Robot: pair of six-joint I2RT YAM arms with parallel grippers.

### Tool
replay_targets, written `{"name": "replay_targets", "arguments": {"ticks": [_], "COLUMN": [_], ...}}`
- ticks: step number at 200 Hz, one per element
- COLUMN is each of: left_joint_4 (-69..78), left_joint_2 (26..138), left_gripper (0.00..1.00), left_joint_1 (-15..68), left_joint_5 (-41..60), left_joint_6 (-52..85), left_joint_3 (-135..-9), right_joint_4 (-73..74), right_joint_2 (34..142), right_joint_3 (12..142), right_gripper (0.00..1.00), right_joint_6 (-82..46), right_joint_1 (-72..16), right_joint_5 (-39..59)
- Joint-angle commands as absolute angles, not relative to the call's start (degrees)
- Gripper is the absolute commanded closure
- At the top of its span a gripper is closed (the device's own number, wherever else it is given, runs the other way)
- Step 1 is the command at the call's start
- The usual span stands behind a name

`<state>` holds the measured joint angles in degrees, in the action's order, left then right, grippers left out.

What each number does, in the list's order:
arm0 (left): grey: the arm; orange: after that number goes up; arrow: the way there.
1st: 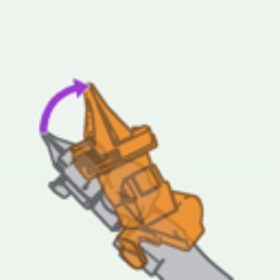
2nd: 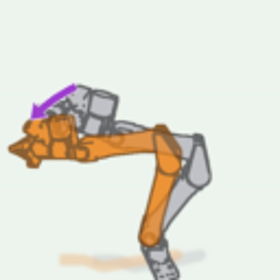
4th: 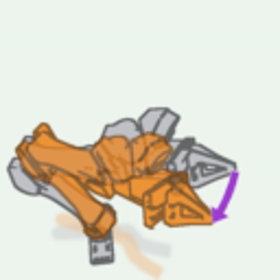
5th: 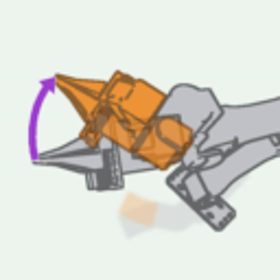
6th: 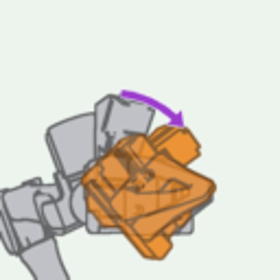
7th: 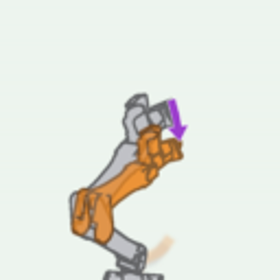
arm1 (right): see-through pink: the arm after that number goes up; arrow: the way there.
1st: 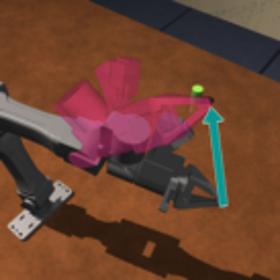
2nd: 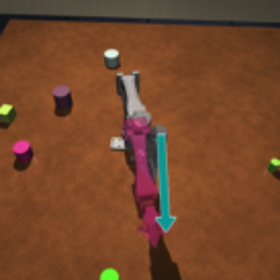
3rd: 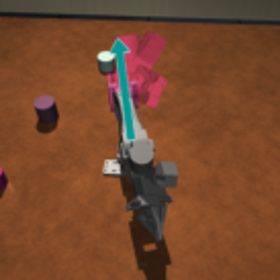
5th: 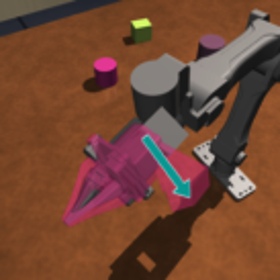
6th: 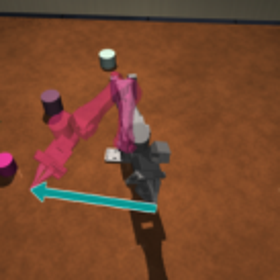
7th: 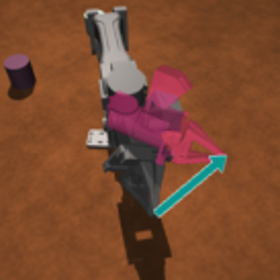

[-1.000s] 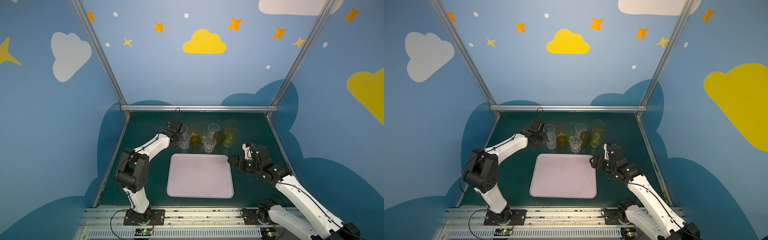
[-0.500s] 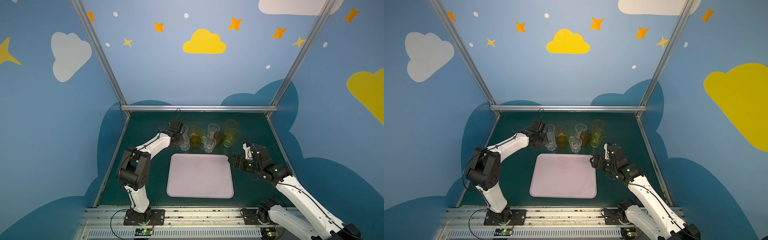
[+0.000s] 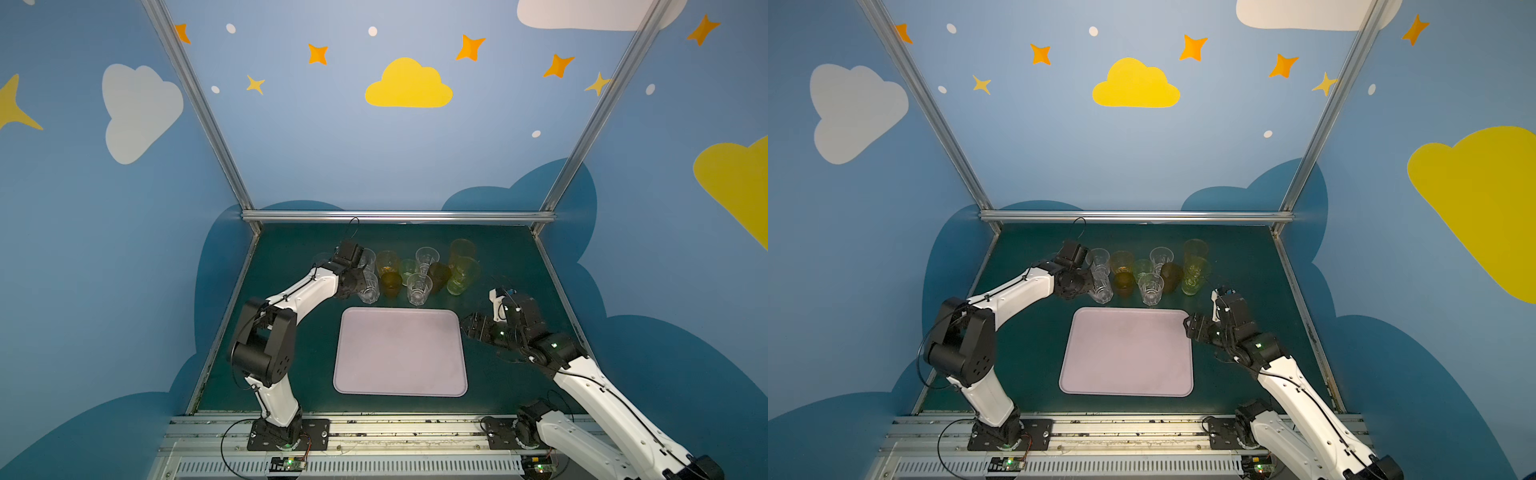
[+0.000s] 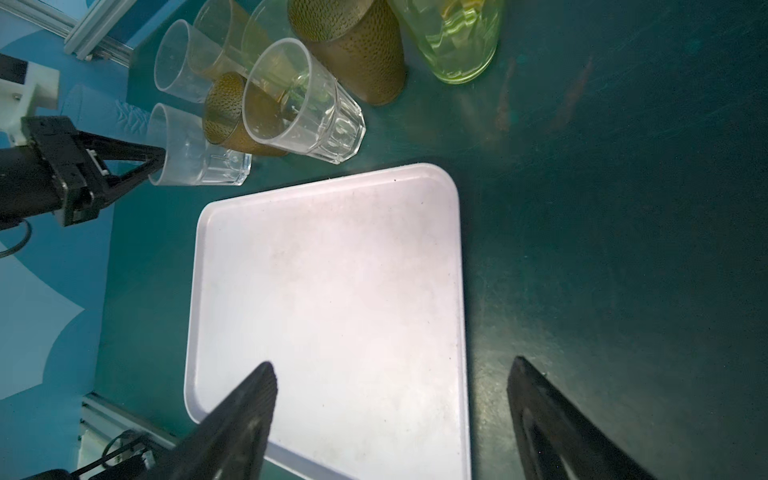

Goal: Place the glasses into the tray
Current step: 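Lower open left gripper around the nearer clear faceted glass and close, then carry the clear faceted glass with left gripper onto the tray's near corner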

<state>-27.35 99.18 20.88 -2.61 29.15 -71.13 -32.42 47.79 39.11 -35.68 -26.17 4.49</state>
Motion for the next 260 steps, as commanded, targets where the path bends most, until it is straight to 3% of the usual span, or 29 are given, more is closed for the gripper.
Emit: {"name": "replay_targets", "arguments": {"ticks": [1, 82, 142, 195, 260], "left_joint_4": [-27.65, -29.10, -33.43, -36.48, -41.09], "left_joint_2": [95.45, 87.45, 78.13, 69.62, 66.97], "left_gripper": [0.96, 0.96, 0.96, 0.96, 0.96], "left_joint_1": [21.13, 23.34, 26.85, 29.88, 29.93], "left_joint_5": [-2.11, -2.79, -6.11, -5.95, -6.07], "left_joint_6": [28.56, 28.92, 29.82, 32.16, 32.69], "left_joint_3": [-70.12, -63.30, -57.92, -51.41, -47.28], "right_joint_4": [-33.26, -32.17, -26.31, -23.02, -18.72], "right_joint_2": [45.77, 43.56, 32.62, 32.34, 35.01], "right_joint_3": [37.13, 34.63, 27.54, 25.22, 24.91], "right_gripper": [0.14, 0.13, 0.13, 0.13, 0.13], "right_joint_6": [-33.98, -31.91, -30.27, -31.31, -34.21], "right_joint_1": [-25.86, -25.58, -25.67, -25.65, -25.72], "right_joint_5": [2.56, 6.19, 11.86, 16.94, 13.84]}}
